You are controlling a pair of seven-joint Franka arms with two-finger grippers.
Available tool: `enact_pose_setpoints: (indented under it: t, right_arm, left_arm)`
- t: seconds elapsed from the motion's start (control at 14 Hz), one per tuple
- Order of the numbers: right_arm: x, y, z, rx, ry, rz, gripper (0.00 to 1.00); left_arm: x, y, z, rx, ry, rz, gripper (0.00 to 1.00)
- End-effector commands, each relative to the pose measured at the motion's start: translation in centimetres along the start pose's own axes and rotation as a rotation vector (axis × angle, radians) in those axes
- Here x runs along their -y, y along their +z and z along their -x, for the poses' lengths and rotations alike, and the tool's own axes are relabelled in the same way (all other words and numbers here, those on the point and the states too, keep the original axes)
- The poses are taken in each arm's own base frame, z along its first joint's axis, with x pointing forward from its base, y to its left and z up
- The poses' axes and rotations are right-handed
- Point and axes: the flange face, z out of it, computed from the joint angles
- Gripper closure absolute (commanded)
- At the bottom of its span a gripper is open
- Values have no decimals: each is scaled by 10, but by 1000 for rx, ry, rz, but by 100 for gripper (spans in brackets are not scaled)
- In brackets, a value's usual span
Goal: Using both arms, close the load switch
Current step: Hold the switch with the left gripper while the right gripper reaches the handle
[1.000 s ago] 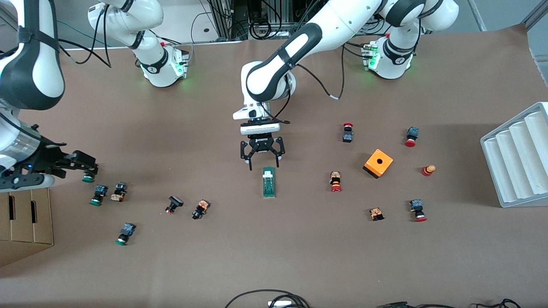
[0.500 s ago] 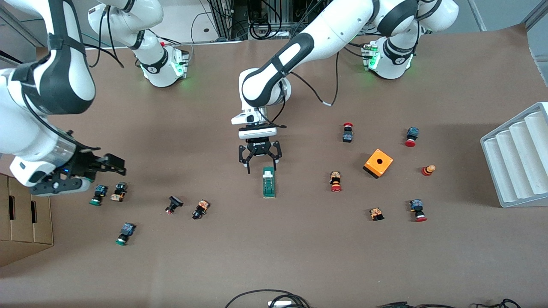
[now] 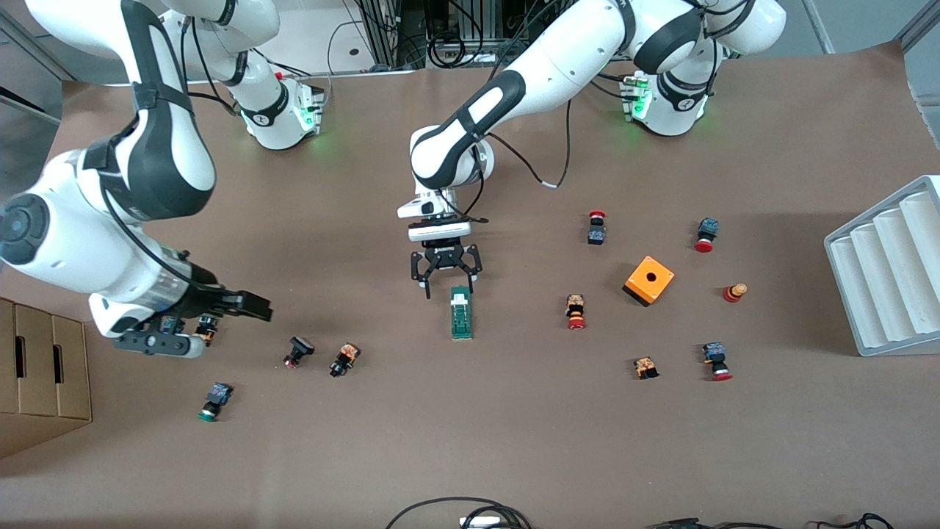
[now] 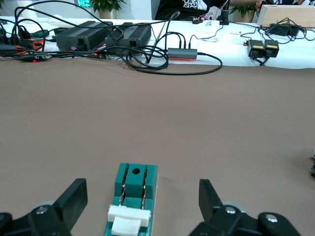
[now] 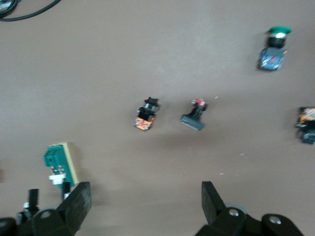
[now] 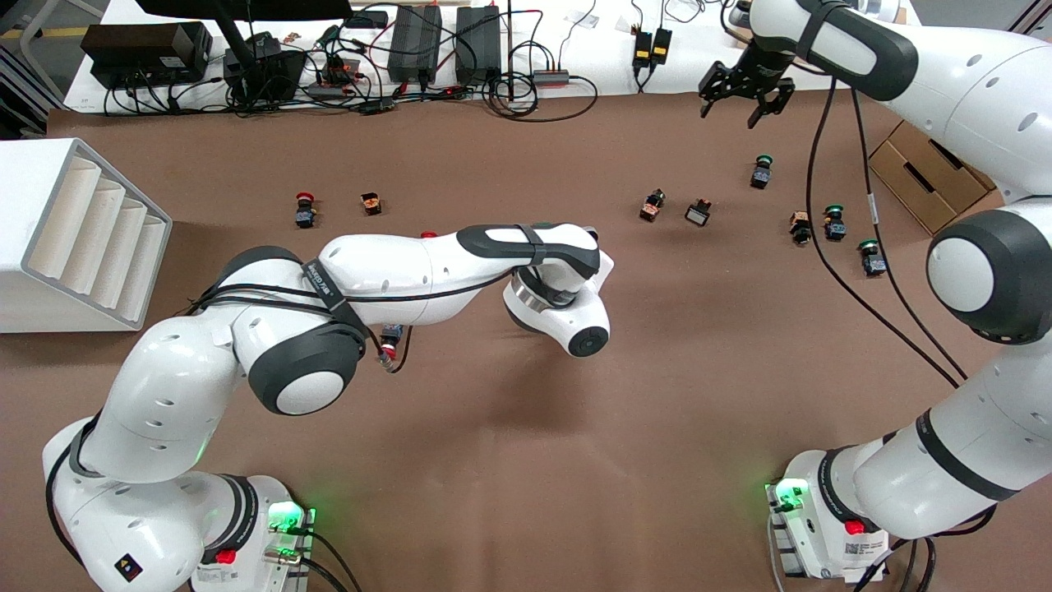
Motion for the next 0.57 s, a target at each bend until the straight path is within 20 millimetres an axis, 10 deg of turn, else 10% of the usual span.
enact_pose_setpoints:
  t: [0.0, 0.5]
  right_arm:
    - [15, 11, -12, 21, 95, -44, 0]
    - [87, 62, 8, 28, 342, -59, 0]
  left_arm:
    - [-1, 8, 16, -29, 9, -18, 0]
    - [-1, 9, 39, -104, -31, 4, 0]
